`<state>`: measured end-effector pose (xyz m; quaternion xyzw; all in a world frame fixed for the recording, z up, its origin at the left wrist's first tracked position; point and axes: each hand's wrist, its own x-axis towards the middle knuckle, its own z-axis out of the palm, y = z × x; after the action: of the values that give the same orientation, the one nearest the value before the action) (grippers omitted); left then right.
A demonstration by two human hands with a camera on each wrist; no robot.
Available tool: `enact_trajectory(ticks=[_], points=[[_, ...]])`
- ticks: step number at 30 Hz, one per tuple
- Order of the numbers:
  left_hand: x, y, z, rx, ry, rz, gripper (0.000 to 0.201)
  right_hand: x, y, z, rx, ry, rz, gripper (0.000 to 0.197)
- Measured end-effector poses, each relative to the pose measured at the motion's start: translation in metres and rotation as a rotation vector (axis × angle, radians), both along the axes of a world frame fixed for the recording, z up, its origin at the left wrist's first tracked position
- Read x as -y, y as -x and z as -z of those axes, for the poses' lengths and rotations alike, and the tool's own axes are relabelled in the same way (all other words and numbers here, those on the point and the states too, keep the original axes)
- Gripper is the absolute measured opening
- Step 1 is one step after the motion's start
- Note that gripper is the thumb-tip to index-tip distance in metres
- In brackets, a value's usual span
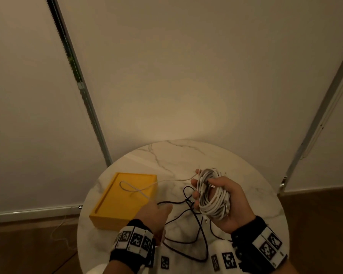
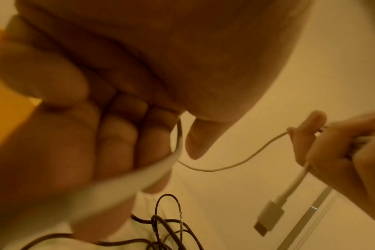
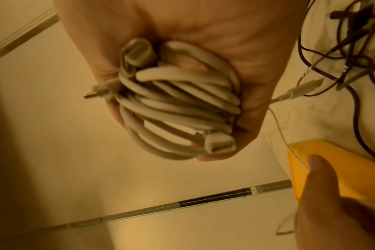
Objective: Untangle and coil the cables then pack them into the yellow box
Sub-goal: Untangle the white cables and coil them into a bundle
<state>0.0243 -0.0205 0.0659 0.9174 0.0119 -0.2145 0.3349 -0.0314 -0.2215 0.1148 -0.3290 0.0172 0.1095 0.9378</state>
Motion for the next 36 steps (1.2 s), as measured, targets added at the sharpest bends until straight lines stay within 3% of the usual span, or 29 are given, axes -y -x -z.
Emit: enact_trajectory(ticks=[3,6,10,12,15,17,20,23,25,31,34,36], points=[[0.002,0.002,-0.001,0.0,0.083,-0.058,0.057,-0.004,0.002,-0.002,-0.025,-0.066,0.007,0.07],[-0.004,-0.001,-0.004,0.097,0.053,-0.047,0.059,-0.005,0.002,-0.002,-0.045,-0.096,0.025,0.085],[-0.007,-0.001,-0.005,0.191,0.096,-0.063,0.06,-0.004,0.001,-0.002,-0.044,-0.121,0.026,0.086],[-0.004,0.005,-0.011,0.252,0.177,-0.007,0.048,-0.004,0.0,-0.002,-0.041,-0.12,0.02,0.083],[0.004,0.015,-0.026,0.565,0.328,0.092,0.014,-0.004,0.001,-0.002,-0.049,-0.135,-0.014,0.071],[0.009,0.019,-0.035,0.756,0.389,0.187,0.037,-0.006,0.003,-0.001,-0.065,-0.144,-0.058,0.062],[0.016,0.019,-0.044,0.974,0.32,0.389,0.061,-0.008,0.004,-0.001,-0.048,-0.132,-0.127,0.06],[0.02,0.016,-0.045,0.947,0.283,0.445,0.078,-0.007,0.006,-0.006,-0.018,-0.058,-0.174,0.055],[0.021,0.015,-0.044,0.937,0.207,0.428,0.075,-0.004,0.008,-0.007,-0.008,-0.013,-0.187,0.057],[0.019,0.011,-0.046,1.069,0.055,0.458,0.024,0.006,0.005,0.0,-0.002,0.122,-0.196,0.076],[0.013,-0.001,-0.042,0.929,0.077,0.428,0.026,0.01,0.0,0.004,-0.034,0.317,-0.063,0.062],[0.012,-0.002,-0.043,0.779,0.117,0.384,0.031,0.011,-0.003,0.011,-0.037,0.452,0.067,0.063]])
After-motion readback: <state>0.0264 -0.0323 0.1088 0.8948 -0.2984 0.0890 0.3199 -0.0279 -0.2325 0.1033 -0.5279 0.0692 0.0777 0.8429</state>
